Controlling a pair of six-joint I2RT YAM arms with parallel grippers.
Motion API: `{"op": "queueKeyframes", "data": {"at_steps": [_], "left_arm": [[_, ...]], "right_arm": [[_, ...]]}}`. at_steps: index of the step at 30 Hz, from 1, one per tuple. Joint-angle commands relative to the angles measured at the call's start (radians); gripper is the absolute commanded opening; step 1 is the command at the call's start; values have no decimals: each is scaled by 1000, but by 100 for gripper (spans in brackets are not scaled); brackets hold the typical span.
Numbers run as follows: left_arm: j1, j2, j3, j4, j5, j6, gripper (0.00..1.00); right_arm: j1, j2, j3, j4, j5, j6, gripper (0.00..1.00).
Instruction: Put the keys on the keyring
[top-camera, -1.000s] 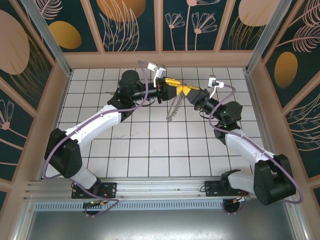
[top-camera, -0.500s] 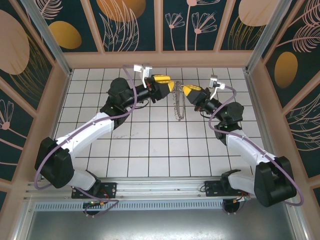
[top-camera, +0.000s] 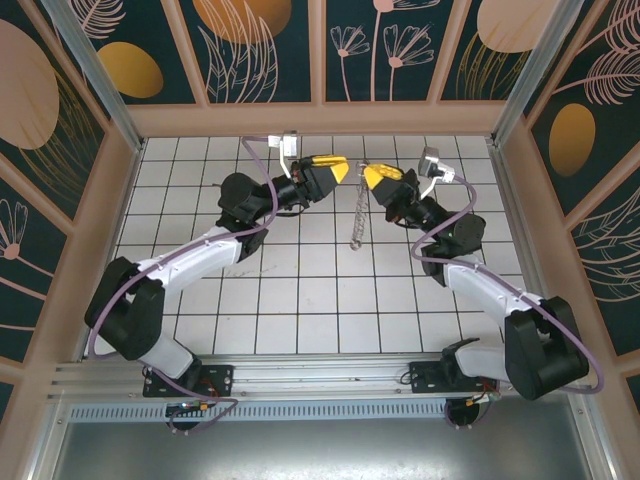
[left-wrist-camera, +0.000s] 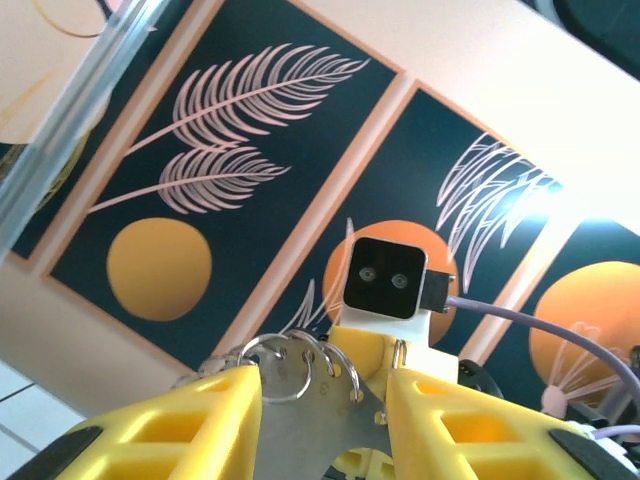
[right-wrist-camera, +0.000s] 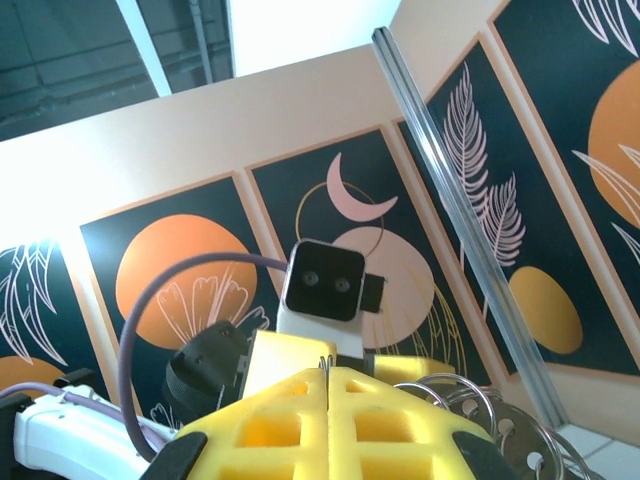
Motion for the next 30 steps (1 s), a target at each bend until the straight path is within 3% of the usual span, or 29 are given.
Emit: {"op": "queueKeyframes", "data": {"at_steps": [1, 30], "left_arm": [[-15, 22, 2, 199, 39, -114, 37], [-63, 110, 82, 282, -6, -156, 34]], "right_arm": [[12, 7, 50, 132, 39, 17, 0], [31, 69, 56, 216, 78, 69, 0]]}}
